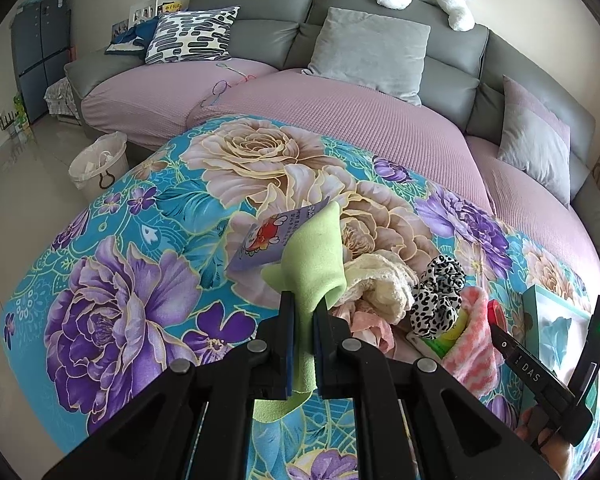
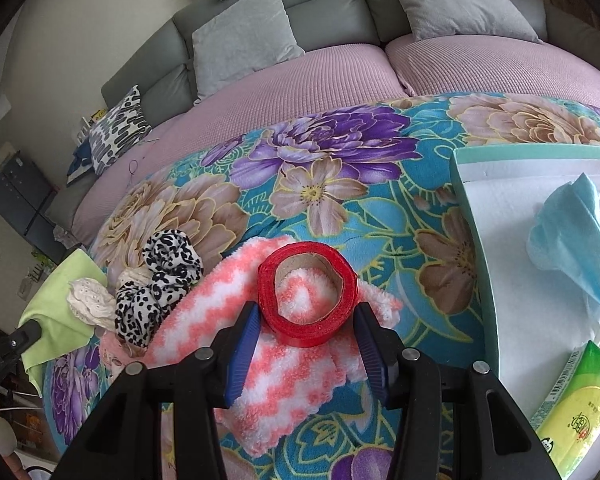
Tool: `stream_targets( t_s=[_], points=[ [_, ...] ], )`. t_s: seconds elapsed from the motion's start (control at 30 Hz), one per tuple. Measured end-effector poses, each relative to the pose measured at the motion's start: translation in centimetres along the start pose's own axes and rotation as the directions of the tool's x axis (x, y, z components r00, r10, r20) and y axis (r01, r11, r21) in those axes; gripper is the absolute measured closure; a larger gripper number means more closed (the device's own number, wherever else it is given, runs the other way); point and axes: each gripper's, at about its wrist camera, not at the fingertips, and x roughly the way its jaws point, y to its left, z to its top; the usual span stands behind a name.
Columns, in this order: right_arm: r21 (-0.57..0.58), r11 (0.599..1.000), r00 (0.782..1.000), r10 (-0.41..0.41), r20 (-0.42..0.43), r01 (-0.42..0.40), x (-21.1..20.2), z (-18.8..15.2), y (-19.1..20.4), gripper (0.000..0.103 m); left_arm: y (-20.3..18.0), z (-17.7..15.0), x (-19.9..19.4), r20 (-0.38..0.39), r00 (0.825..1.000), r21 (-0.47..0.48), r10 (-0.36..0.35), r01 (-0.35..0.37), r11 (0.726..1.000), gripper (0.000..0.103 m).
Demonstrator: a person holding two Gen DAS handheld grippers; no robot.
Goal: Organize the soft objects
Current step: 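Grasp the red tape roll with the right tool while the left tool holds the green cloth, then lift the green cloth and red tape roll and carry both toward the white tray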
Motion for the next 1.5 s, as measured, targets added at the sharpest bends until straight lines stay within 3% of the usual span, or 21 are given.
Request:
stream_targets(
  t_s=[0.27,0.7,0.8,0.87,1.1,1.4,1.5],
  points=[
    [-0.011,1.0,0.999,-0.009,0.034,0.009,-1.3,0.1,0.3,0.055,-0.1,0.2,-0.9,0.029,1.0,0.005,0.001,-0.001,1.0,0.095],
    [-0.047,0.999,0.987,0.01,0.158,-0.003,-7.8,0.7,0.6,0.057,-0.6,0.7,-5.1,0.143,0.99,-0.003,-0.004,0.005,1.0,0.095],
    [-0.045,0.999,0.984,0.014,0.175,-0.006,-9.0,0.6,0.2,0.072,-1.2,0.7,-6.2,0.172,0.985,0.005,-0.014,0.014,1.0,0.095],
    [-0.046,0.999,0.983,0.005,0.182,0.003,-9.6,0.6,-0.2,0.071,-1.8,0.7,-6.8,0.187,0.982,0.016,-0.026,0.024,1.0,0.095],
    [-0.058,0.997,0.996,-0.046,0.083,0.051,-8.4,-0.2,-1.9,0.071,-4.2,0.3,-7.3,0.187,0.981,0.064,-0.058,0.047,0.997,0.095],
    [-0.113,0.992,0.998,-0.05,-0.025,0.047,-6.4,-1.6,-1.5,0.071,-5.4,-0.2,-6.3,0.148,0.988,0.094,-0.039,0.025,0.995,0.095],
    [-0.155,0.987,0.997,-0.052,-0.063,0.042,-5.5,-2.1,-0.7,0.064,-5.6,-0.4,-5.2,0.118,0.993,0.104,-0.024,0.011,0.995,0.095]
  ],
)
